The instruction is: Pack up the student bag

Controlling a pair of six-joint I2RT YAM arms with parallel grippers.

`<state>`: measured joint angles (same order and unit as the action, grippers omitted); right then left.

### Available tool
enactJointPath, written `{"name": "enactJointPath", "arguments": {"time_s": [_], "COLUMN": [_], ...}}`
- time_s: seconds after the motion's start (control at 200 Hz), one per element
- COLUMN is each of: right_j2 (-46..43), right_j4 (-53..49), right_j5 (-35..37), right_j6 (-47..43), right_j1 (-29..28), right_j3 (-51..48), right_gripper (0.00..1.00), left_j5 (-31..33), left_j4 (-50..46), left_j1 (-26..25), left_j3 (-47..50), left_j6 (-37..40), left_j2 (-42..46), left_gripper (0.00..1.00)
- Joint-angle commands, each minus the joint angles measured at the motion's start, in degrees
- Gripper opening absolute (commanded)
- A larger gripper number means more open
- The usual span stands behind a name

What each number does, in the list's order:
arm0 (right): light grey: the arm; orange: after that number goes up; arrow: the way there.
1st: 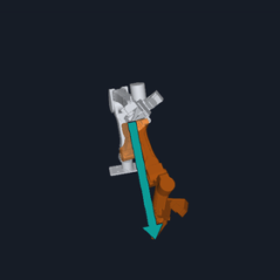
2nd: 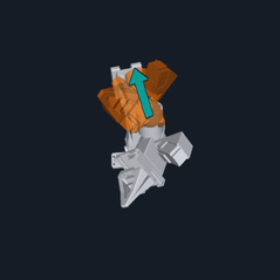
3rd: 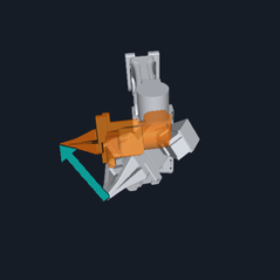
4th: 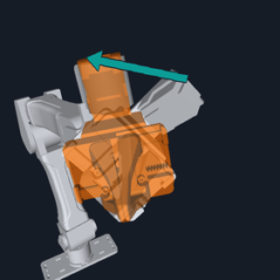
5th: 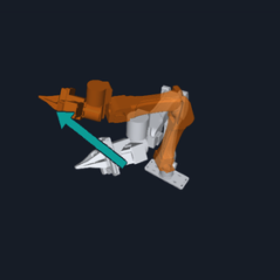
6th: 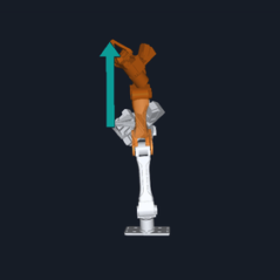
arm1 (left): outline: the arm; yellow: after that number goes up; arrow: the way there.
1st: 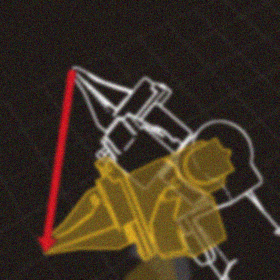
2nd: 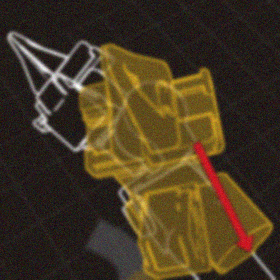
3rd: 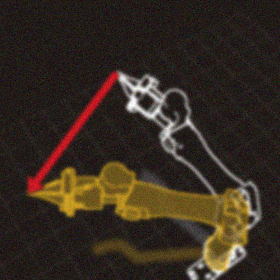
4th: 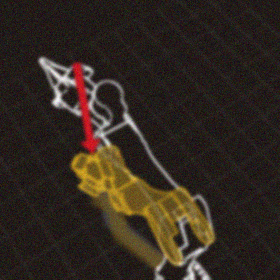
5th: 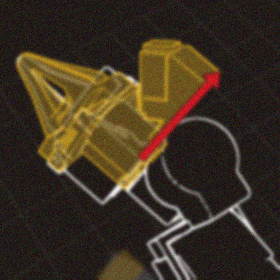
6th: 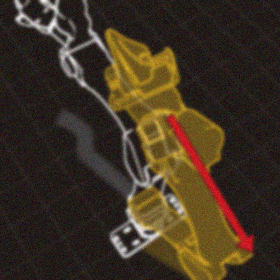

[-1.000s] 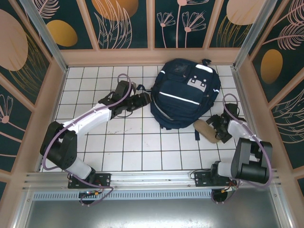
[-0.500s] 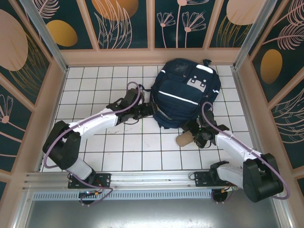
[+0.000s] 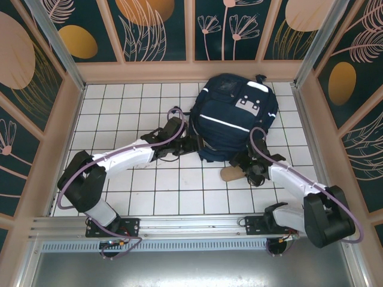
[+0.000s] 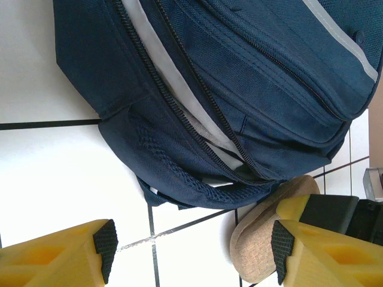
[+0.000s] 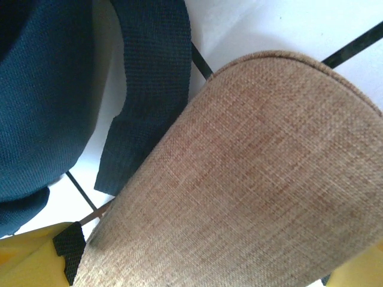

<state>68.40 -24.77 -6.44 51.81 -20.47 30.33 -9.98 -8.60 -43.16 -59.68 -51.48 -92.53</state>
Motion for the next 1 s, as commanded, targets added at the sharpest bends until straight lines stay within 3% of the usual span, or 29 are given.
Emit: {"name": "enactJointPath", "arguments": {"time_s": [0.0, 0.24, 0.49, 0.69, 0.83, 0.991], "right_j2": [3.4, 5.8, 5.2, 1.0, -4.4, -10.7], "right_j4": [1.6, -2.0, 2.0, -2.8, -7.7, -11.4], "right_j5": [4.8, 9.3, 5.1, 7.1, 10.3, 9.4], "right_j6": [-0.1, -1.5, -2.4, -4.5, -5.9, -8.3], "right_j1": [-0.5, -3.5, -4.1, -4.3, -2.9, 3.1], "right_j3": [1.9, 6.1, 4.5, 6.7, 9.1, 11.2], "right_gripper": [0.99, 0.98, 0.86, 0.99, 0.99, 0.99], "left_j5": [0.7, -0.9, -3.4, -3.0, -2.5, -0.3], "left_j4": [-0.5, -0.1, 1.1, -1.7, -2.5, -5.5], "left_j1": [-0.2, -0.2, -0.3, -3.4, -7.3, -12.2], "left_j3": [-1.4, -2.5, -3.8, -8.1, -11.4, -17.3], "left_j6": [1.4, 3.1, 5.4, 10.6, 14.0, 18.8], "left_j2": [-0.2, -0.6, -2.0, -4.4, -8.2, -13.8], "left_gripper": [0.71, 0.71, 0.70, 0.65, 0.61, 0.59]}}
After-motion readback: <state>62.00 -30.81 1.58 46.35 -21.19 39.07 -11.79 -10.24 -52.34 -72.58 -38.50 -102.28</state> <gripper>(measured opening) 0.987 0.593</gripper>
